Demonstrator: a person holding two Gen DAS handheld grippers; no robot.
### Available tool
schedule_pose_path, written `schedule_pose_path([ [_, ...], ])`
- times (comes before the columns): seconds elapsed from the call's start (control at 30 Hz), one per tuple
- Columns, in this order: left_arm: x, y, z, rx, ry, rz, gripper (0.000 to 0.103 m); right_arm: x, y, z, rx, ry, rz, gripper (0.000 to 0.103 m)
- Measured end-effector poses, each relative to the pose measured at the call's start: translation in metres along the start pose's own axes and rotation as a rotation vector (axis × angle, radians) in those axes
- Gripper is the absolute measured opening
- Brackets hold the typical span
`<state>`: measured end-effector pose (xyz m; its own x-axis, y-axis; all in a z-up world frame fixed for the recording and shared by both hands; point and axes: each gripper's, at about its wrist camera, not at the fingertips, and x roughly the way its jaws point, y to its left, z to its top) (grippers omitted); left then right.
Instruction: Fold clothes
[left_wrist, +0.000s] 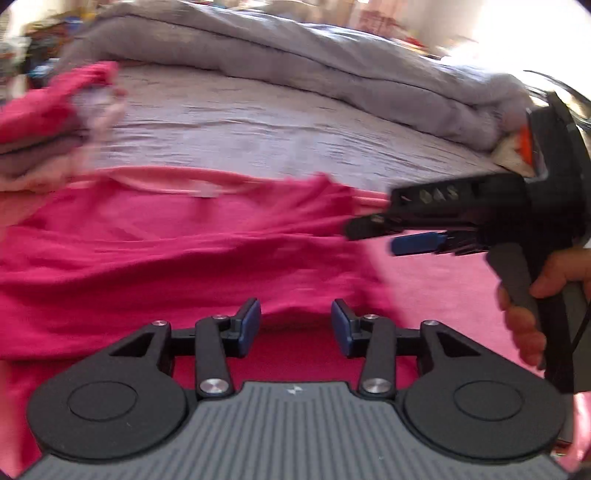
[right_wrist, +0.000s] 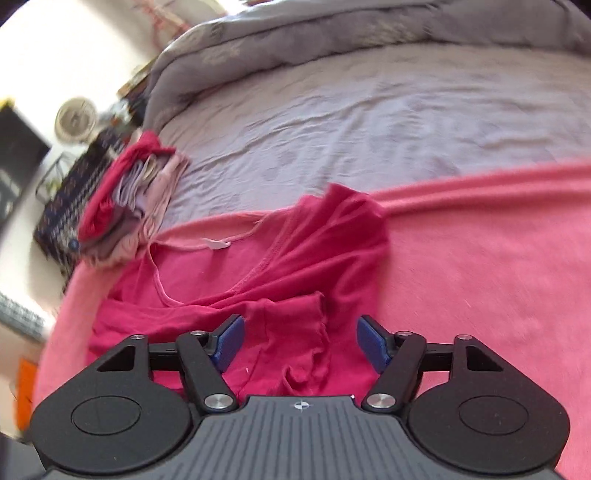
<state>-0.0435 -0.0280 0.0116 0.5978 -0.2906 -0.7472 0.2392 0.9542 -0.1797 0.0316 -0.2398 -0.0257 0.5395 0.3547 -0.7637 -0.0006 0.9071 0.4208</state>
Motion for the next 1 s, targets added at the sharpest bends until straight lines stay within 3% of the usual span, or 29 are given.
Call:
schedule_pose_path([
  [0.13, -0.017, 0.068, 0.006, -0.073, -0.012, 0.218, 0.05, 0.039, 0.015, 0.001, -0.047, 0.049, -0.063, 0.048],
  [0.2, -0.019, 0.099, 0.007, -0.096, -0.015, 0.307, 0.05, 0.055, 0.017, -0.001, -0.033, 0.067, -0.087, 0.048],
  [0.33, -0.022, 0.146, 0.01, -0.161, -0.031, 0.431, 0.05, 0.056, 0.024, 0.0, -0.046, 0.015, -0.154, 0.049],
  [0.4, -0.022, 0.155, 0.011, -0.179, -0.039, 0.446, 0.05, 0.059, 0.023, -0.002, -0.036, 0.016, -0.163, 0.05],
  [0.47, -0.022, 0.163, 0.011, -0.195, -0.046, 0.459, 0.05, 0.06, 0.025, -0.002, -0.025, 0.02, -0.168, 0.041],
  [0.5, -0.022, 0.162, 0.012, -0.191, -0.048, 0.449, 0.05, 0.059, 0.029, -0.001, -0.037, 0.029, -0.169, 0.018],
  [0.53, -0.022, 0.161, 0.012, -0.186, -0.051, 0.44, 0.05, 0.056, 0.034, -0.001, -0.063, 0.027, -0.184, 0.009],
  [0.7, -0.022, 0.155, 0.015, -0.161, -0.063, 0.393, 0.053, 0.029, 0.058, 0.004, -0.191, -0.032, -0.274, 0.009],
  [0.9, -0.017, 0.148, 0.015, -0.125, -0.059, 0.343, 0.057, 0.0, 0.053, 0.021, -0.225, -0.135, -0.392, 0.009],
  [1.0, -0.01, 0.145, 0.013, -0.101, -0.039, 0.331, 0.057, 0.02, 0.033, 0.021, -0.187, -0.037, -0.386, 0.012],
])
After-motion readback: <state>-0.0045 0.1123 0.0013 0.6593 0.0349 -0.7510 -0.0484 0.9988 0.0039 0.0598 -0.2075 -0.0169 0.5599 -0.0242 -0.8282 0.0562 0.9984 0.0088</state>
